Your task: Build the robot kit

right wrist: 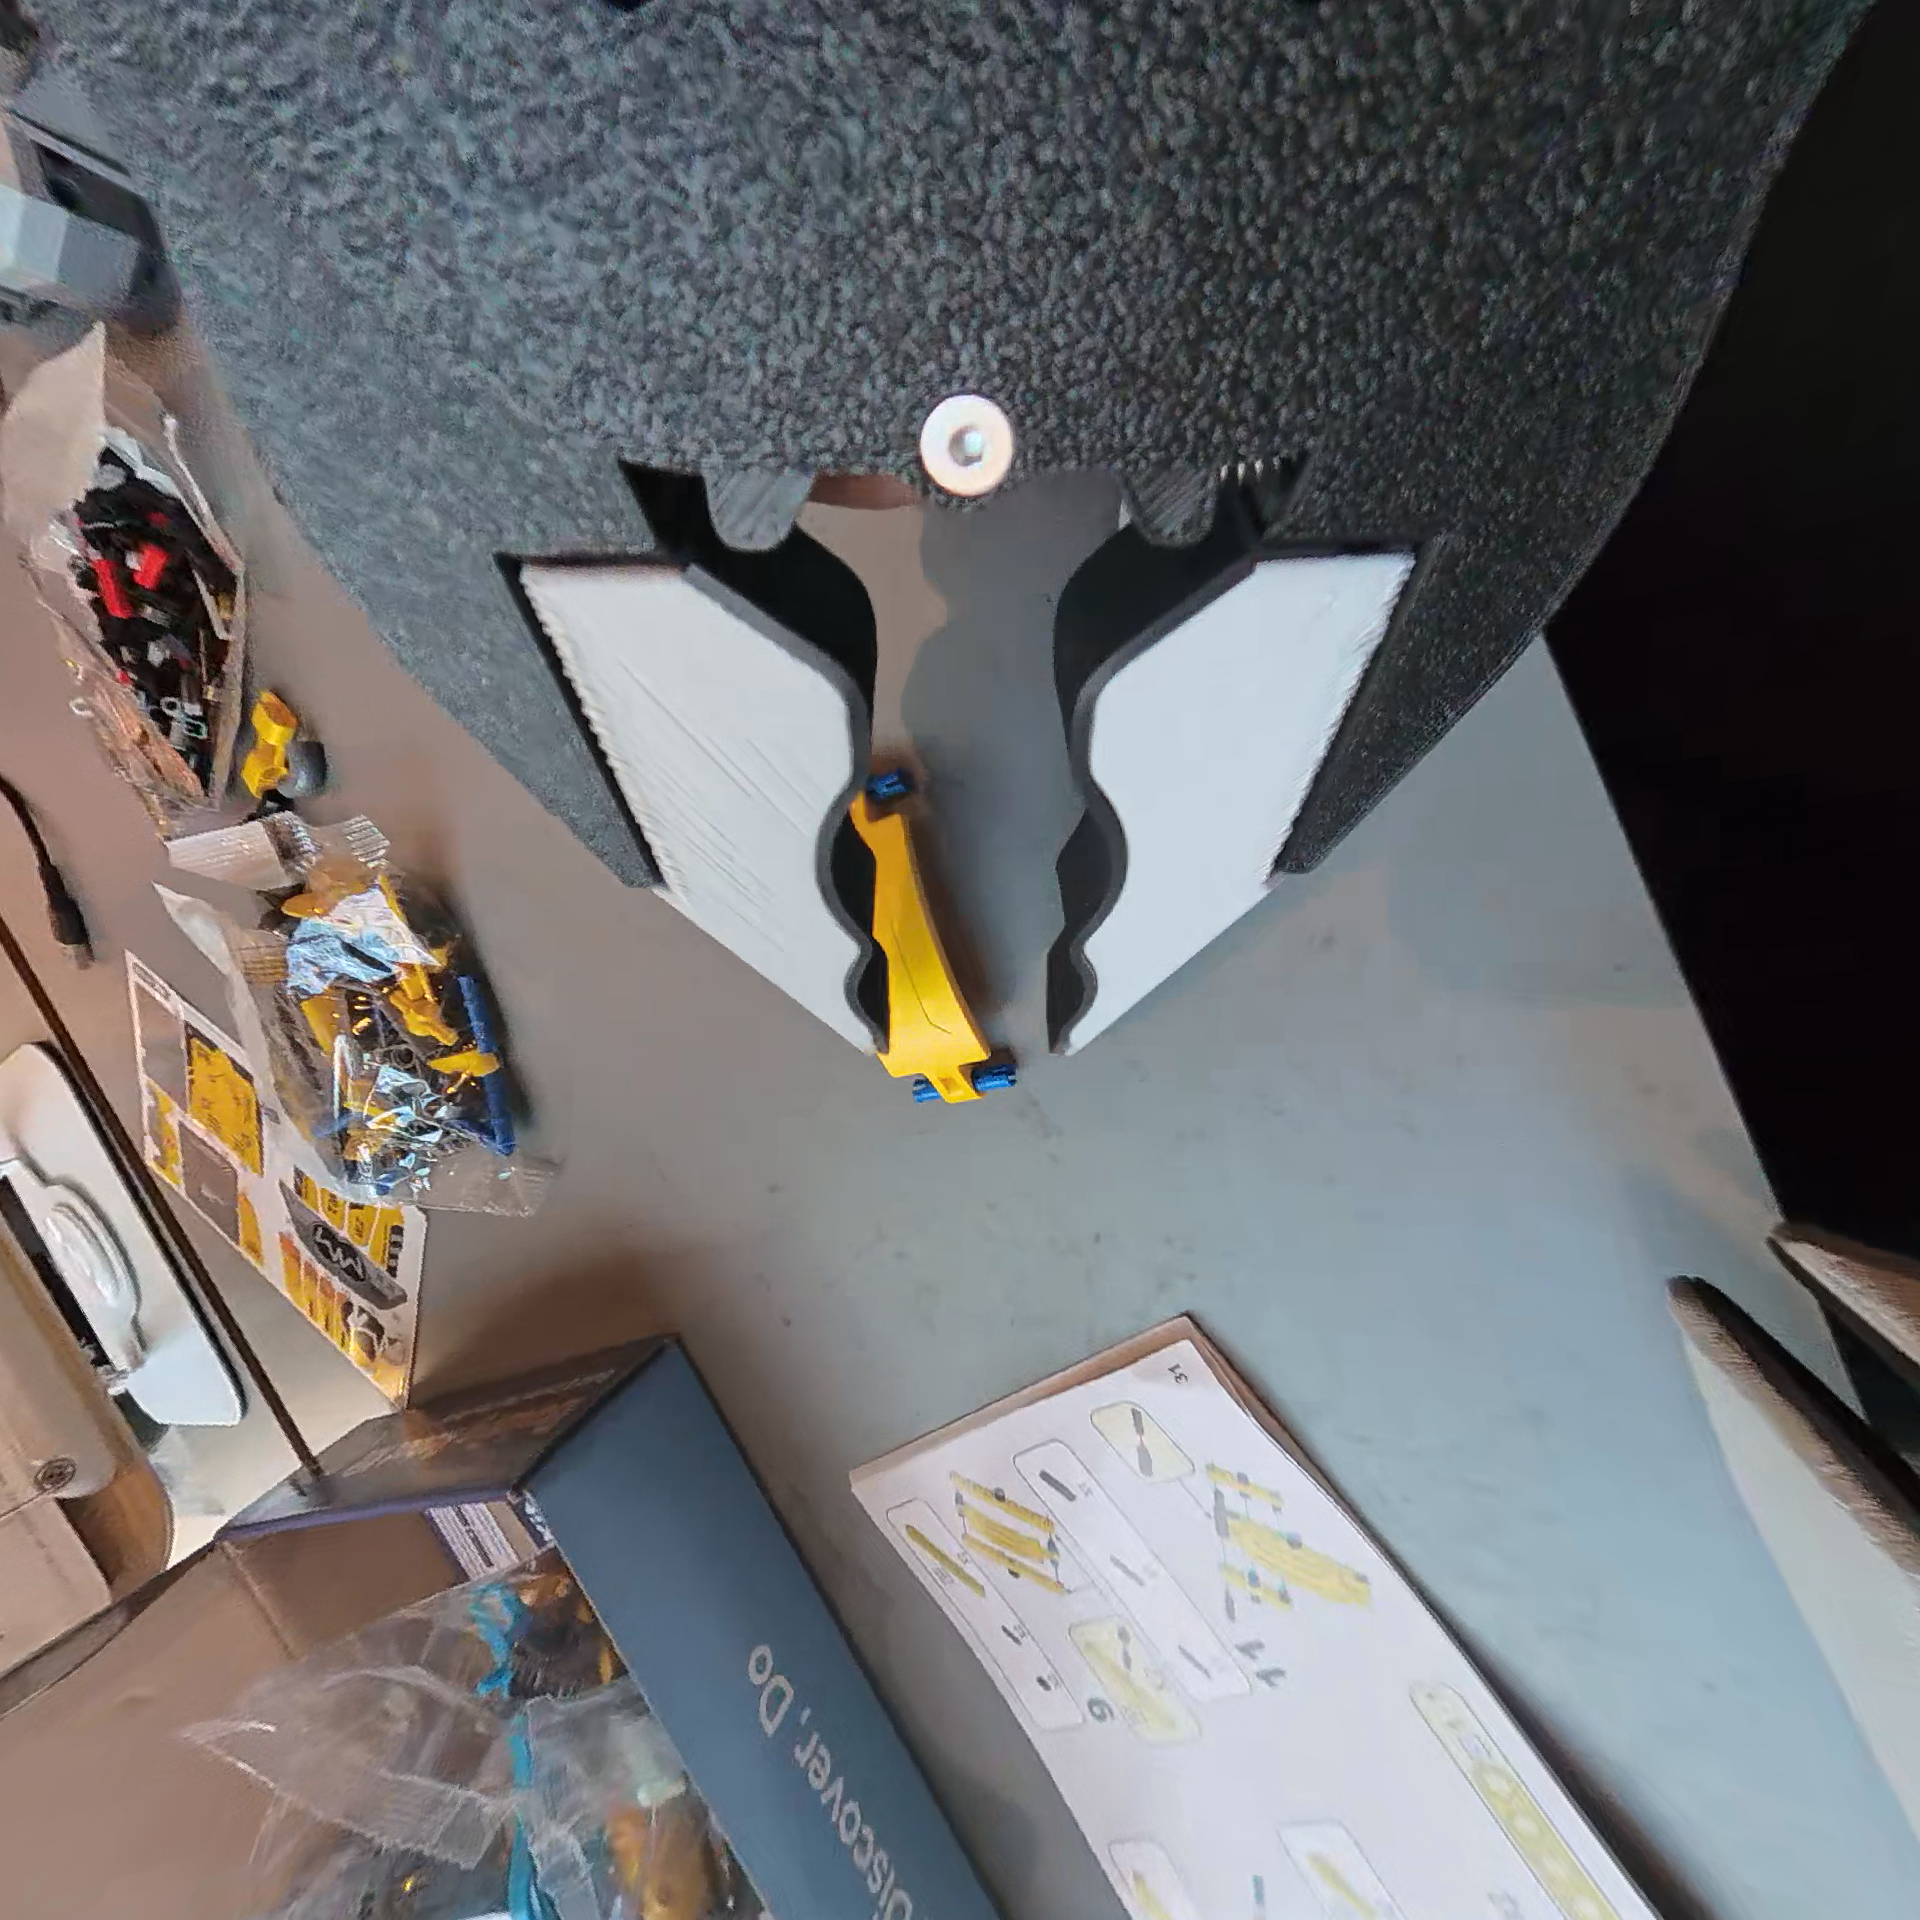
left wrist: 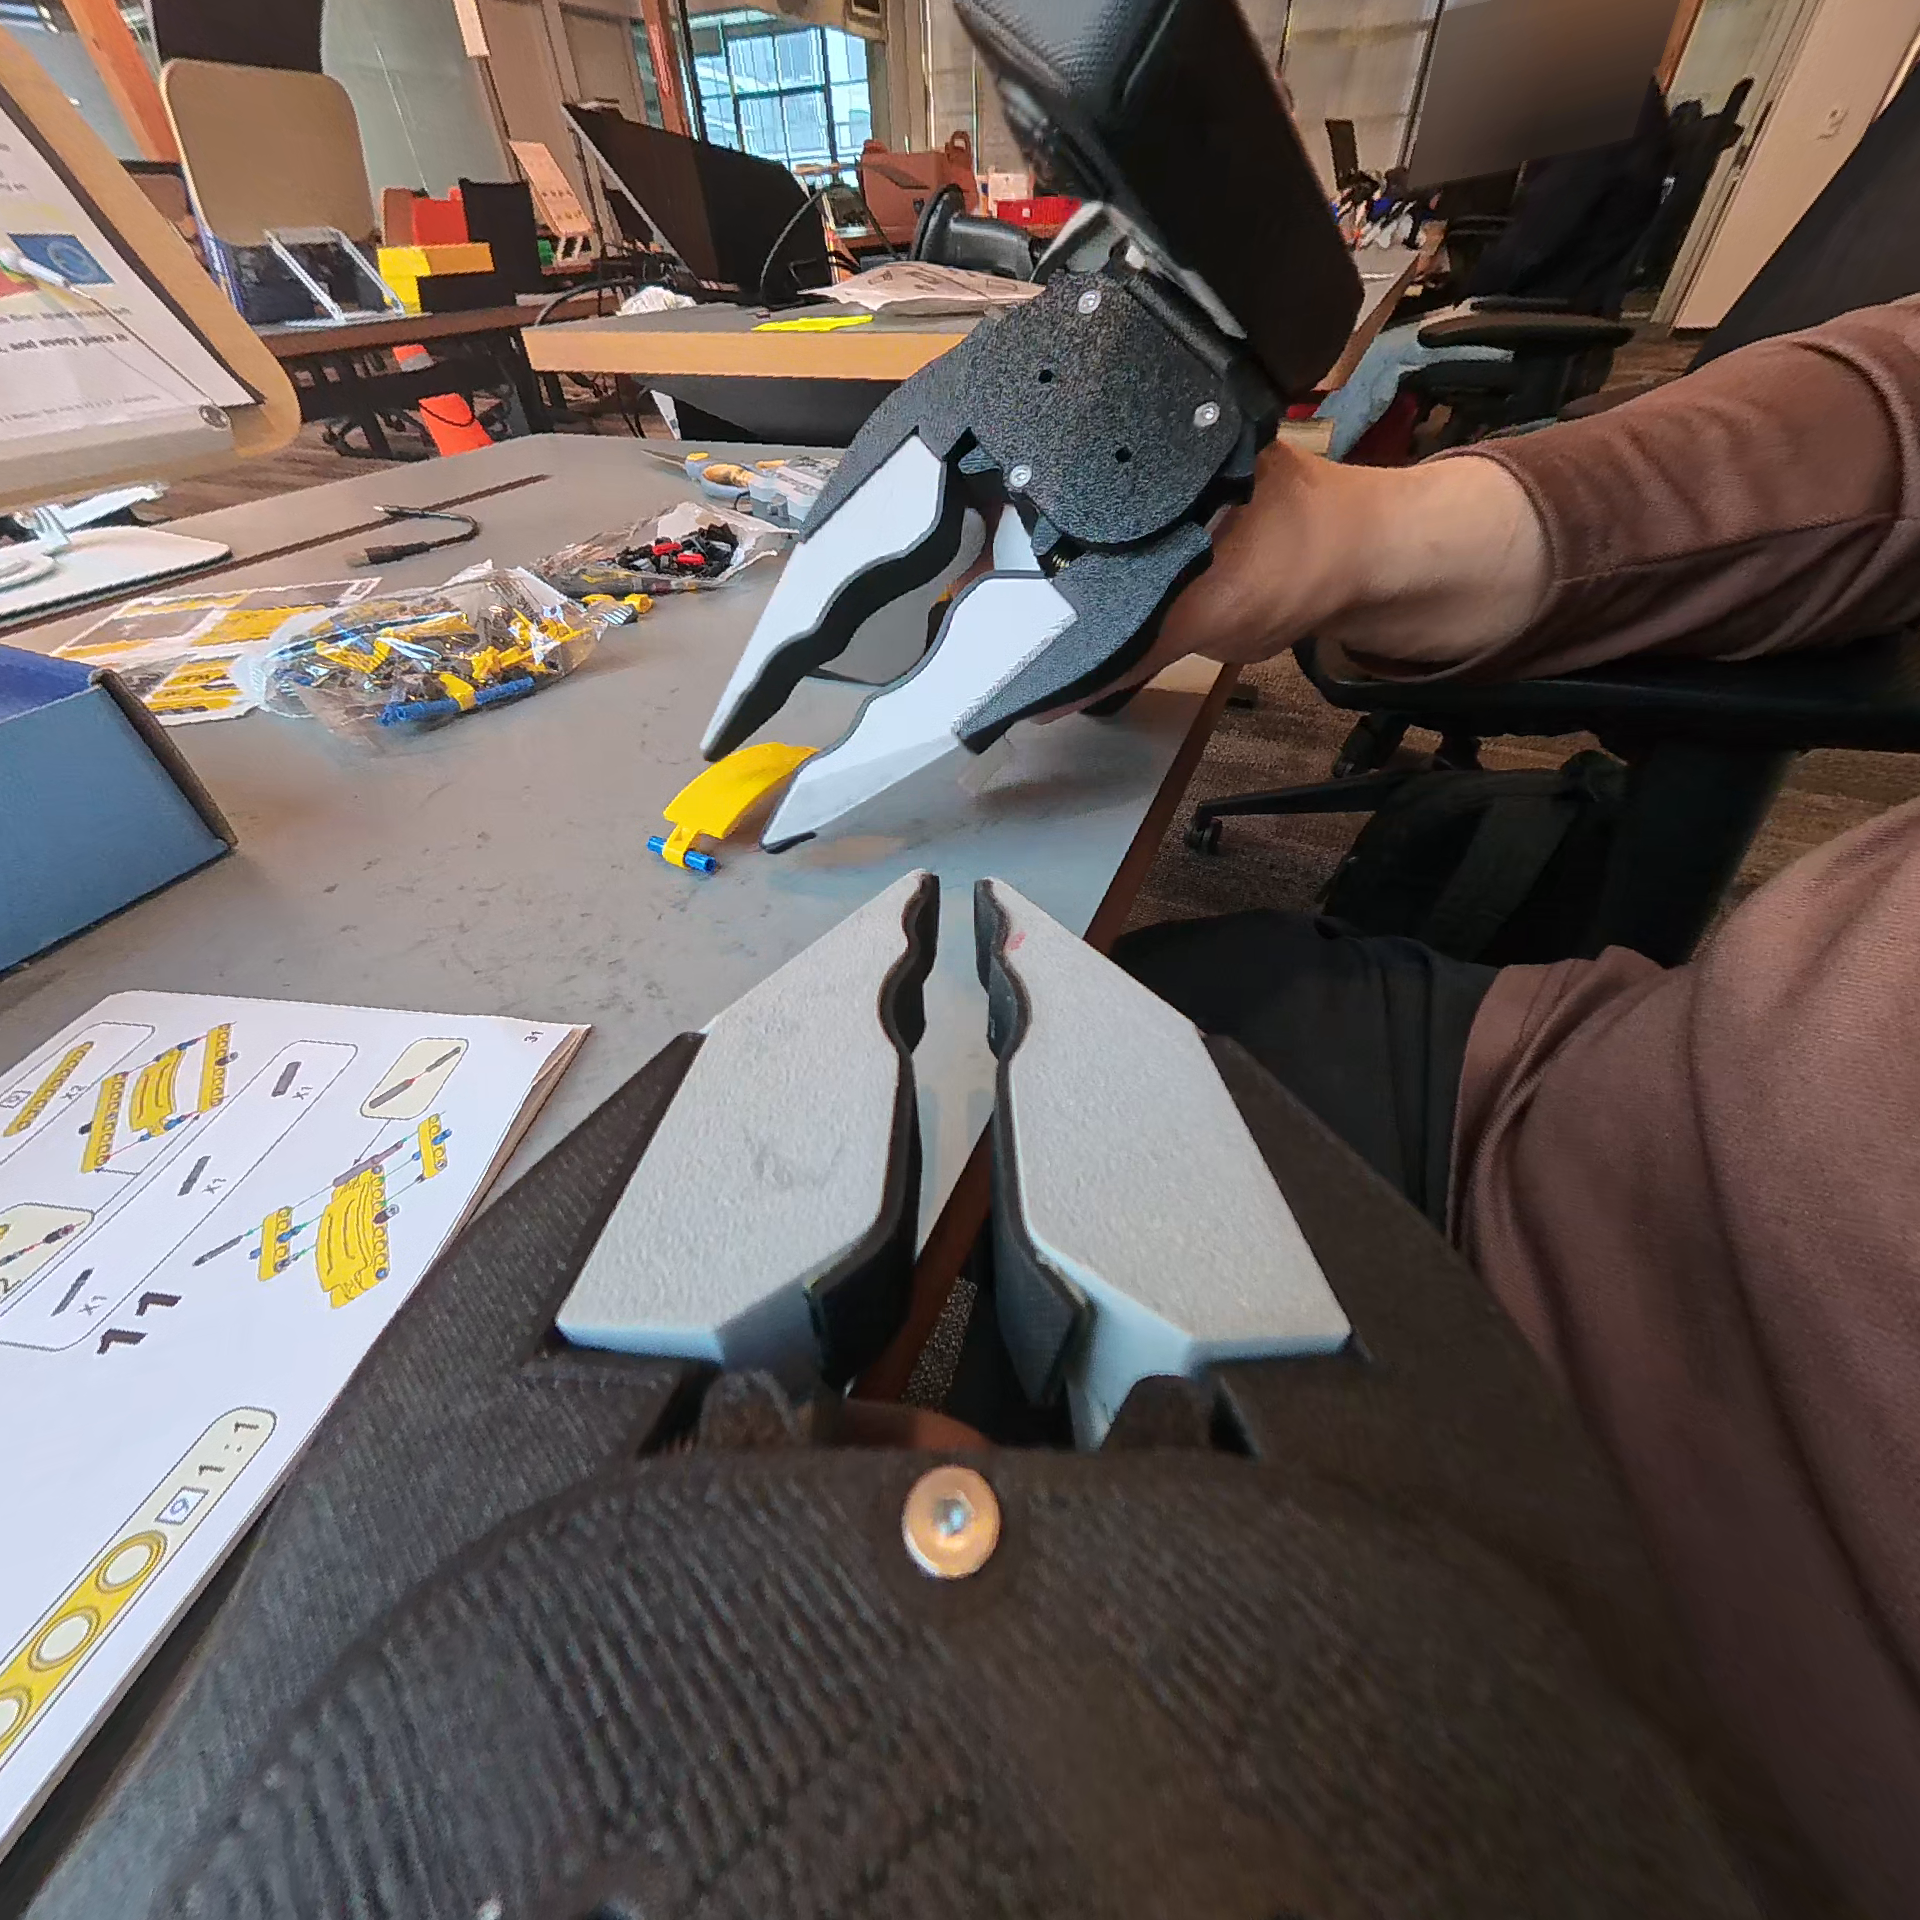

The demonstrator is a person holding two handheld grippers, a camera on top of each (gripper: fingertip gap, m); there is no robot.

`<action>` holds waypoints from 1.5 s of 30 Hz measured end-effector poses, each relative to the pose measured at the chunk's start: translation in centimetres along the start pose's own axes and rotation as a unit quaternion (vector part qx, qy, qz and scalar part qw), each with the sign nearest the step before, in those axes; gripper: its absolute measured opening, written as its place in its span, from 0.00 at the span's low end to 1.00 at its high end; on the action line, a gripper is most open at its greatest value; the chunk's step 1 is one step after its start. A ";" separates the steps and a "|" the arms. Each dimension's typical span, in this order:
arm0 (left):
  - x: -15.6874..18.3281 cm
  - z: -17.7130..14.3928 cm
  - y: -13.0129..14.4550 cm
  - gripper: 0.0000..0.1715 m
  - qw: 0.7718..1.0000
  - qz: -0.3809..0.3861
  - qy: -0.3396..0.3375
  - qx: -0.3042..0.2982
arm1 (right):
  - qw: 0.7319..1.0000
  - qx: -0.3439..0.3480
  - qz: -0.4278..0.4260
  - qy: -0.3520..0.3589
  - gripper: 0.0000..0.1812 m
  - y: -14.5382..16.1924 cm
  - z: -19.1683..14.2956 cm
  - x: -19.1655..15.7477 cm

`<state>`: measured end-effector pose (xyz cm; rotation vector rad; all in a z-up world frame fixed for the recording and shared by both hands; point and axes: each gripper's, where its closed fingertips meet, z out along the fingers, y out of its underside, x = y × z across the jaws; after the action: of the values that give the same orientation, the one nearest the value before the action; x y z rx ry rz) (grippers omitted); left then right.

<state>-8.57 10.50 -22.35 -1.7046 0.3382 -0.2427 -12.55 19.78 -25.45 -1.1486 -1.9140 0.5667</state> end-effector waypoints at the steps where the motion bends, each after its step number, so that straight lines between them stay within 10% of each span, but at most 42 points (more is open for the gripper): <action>1: 0.0 0.0 0.0 0.02 1.000 0.000 -0.001 0.000 | 1.000 0.005 0.000 -0.005 0.16 -0.2 0.0 -0.3; 26: -1.0 0.0 -1.2 0.06 0.999 -0.042 -0.021 0.027 | 0.991 0.036 0.055 -0.119 0.15 -2.0 0.1 -3.3; 33: -11.8 -5.1 -7.0 0.12 0.944 -0.088 -0.319 0.011 | 0.991 0.035 0.051 -0.115 0.14 -2.0 0.1 -3.3; 37: -16.4 -7.1 -12.2 0.18 0.946 -0.082 -0.315 0.013 | 0.991 0.032 0.055 -0.120 0.13 -1.9 0.2 -3.3; 45: -24.5 -2.4 -12.4 0.17 0.945 0.051 -0.260 -0.190 | 0.989 0.027 0.060 -0.129 0.11 -1.8 0.3 -3.4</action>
<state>-31.20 18.82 -8.94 -2.0443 0.0770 0.3714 -12.87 15.96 -25.73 -1.2077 -2.0404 0.8641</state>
